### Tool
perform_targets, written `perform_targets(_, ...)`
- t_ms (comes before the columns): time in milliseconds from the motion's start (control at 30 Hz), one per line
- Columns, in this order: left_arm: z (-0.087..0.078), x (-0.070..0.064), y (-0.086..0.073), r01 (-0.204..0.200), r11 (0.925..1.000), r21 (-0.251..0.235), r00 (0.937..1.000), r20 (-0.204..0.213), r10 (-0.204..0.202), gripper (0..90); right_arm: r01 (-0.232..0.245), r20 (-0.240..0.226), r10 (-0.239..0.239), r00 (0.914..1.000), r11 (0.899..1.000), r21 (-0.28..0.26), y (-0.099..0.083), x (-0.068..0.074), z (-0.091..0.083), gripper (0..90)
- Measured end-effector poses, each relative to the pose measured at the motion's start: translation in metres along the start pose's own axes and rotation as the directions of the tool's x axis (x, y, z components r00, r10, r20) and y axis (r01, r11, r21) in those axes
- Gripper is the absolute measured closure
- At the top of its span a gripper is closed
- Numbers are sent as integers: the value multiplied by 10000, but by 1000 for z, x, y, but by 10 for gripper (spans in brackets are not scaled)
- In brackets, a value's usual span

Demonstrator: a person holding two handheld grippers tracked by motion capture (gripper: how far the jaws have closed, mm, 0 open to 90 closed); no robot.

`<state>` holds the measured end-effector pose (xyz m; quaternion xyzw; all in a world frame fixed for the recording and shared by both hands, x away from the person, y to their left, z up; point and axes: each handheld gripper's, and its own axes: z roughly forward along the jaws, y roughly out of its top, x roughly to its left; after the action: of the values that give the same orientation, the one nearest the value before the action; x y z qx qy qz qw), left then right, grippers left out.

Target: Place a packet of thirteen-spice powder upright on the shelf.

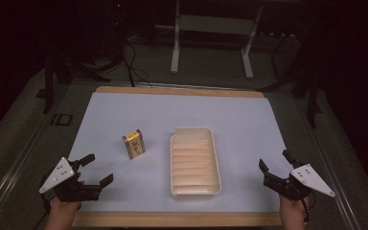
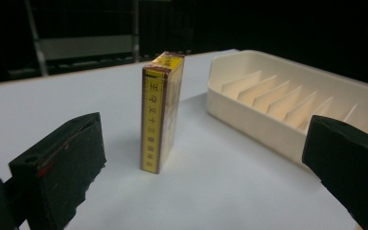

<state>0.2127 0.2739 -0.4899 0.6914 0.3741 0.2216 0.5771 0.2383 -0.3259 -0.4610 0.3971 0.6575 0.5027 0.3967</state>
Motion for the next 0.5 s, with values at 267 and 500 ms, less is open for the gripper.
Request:
perform_targets(267, 3, -1, 1, -335, 9993, 172, 9994, 83, 333, 13, 42, -152, -40, 9999, 9999, 134, -1, 2, 2, 139)
perform_targets(500, 9, -1, 2, -748, 9929, 928, 9957, 608, 694, 13, 59, -224, -54, 9997, 9997, 254, -2, 2, 3, 140)
